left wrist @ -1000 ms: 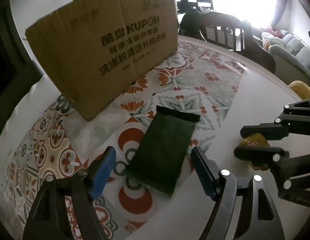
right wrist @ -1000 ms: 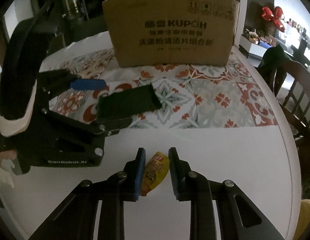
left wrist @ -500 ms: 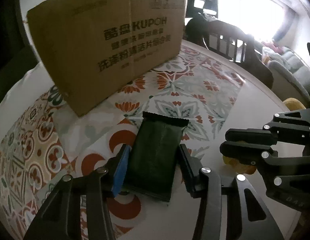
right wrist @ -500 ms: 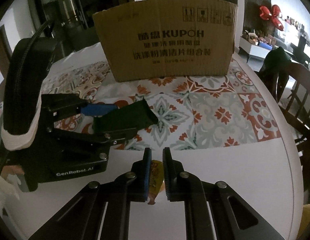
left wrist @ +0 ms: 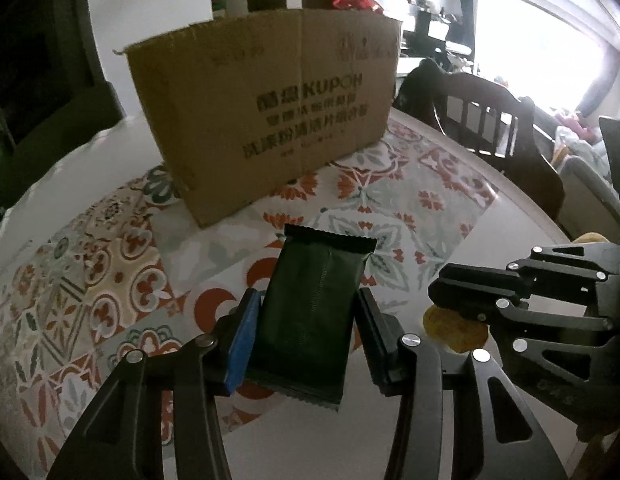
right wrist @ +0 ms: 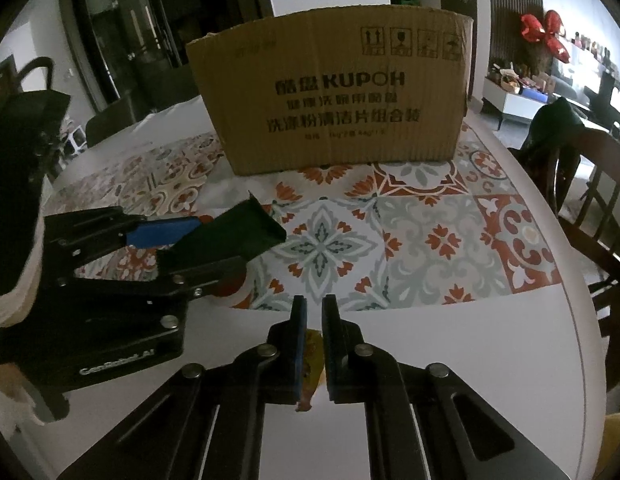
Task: Organize snacks
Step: 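Grasp the black pouch with the left tool while the right tool grasps the yellow candy bag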
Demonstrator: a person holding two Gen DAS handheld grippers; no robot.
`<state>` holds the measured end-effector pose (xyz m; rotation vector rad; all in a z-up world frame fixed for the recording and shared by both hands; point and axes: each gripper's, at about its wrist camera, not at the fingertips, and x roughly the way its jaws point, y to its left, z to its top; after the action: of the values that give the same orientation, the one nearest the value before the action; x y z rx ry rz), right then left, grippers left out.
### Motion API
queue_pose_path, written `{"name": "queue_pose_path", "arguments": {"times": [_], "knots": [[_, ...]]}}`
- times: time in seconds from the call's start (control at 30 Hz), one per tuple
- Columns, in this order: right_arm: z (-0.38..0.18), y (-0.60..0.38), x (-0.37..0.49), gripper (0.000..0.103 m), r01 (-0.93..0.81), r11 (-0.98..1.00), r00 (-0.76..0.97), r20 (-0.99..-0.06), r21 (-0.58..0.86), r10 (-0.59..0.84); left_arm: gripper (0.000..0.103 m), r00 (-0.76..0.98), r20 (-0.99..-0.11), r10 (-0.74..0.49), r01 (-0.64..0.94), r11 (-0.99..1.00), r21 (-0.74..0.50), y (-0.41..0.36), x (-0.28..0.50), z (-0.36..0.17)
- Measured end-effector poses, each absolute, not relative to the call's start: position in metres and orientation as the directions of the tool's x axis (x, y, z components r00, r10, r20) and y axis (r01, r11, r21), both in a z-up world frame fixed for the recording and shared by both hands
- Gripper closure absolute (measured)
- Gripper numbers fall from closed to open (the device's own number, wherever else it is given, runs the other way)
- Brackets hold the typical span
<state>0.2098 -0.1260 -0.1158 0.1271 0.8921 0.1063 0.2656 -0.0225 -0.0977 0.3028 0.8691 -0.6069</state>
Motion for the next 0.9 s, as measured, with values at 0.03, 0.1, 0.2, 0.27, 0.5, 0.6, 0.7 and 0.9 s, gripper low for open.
{"name": "queue_pose_path", "arguments": {"times": [0.03, 0.1, 0.2, 0.27, 0.5, 0.6, 0.7, 0.9], "knots": [[-0.115, -0.126, 0.21, 0.094, -0.041, 0.987, 0.626, -0.766, 0.154, 0.146, 0.056, 0.495, -0.783, -0.377, 0.607, 0.794, 0.002, -0.022, 0.265, -0.095], [-0.114, -0.126, 0.21, 0.096, -0.047, 0.987, 0.629, -0.763, 0.155, 0.149, 0.056, 0.508, -0.776, -0.373, 0.594, 0.805, 0.002, -0.022, 0.266, -0.091], [-0.113, -0.127, 0.21, 0.096, -0.053, 0.986, 0.632, -0.759, 0.161, 0.158, 0.056, 0.517, -0.772, -0.371, 0.582, 0.813, -0.001, -0.02, 0.265, -0.086], [-0.113, -0.128, 0.209, 0.098, -0.062, 0.984, 0.634, -0.755, 0.164, 0.166, 0.056, 0.531, -0.77, -0.354, 0.571, 0.82, 0.017, -0.021, 0.264, -0.086], [-0.11, -0.132, 0.205, 0.1, -0.074, 0.98, 0.645, -0.741, 0.183, 0.187, 0.056, 0.539, -0.771, -0.34, 0.543, 0.84, 0.01, -0.019, 0.258, -0.085], [-0.108, -0.134, 0.204, 0.1, -0.079, 0.978, 0.647, -0.736, 0.193, 0.198, 0.056, 0.548, -0.766, -0.337, 0.526, 0.85, 0.002, -0.02, 0.255, -0.084], [-0.104, -0.136, 0.202, 0.1, -0.081, 0.977, 0.654, -0.728, 0.2, 0.203, 0.056, 0.555, -0.759, -0.34, 0.509, 0.86, -0.013, -0.019, 0.254, -0.081], [-0.091, -0.139, 0.201, 0.1, -0.084, 0.975, 0.674, -0.71, 0.204, 0.206, 0.056, 0.581, -0.73, -0.36, 0.501, 0.865, -0.029, -0.018, 0.251, -0.067]]}}
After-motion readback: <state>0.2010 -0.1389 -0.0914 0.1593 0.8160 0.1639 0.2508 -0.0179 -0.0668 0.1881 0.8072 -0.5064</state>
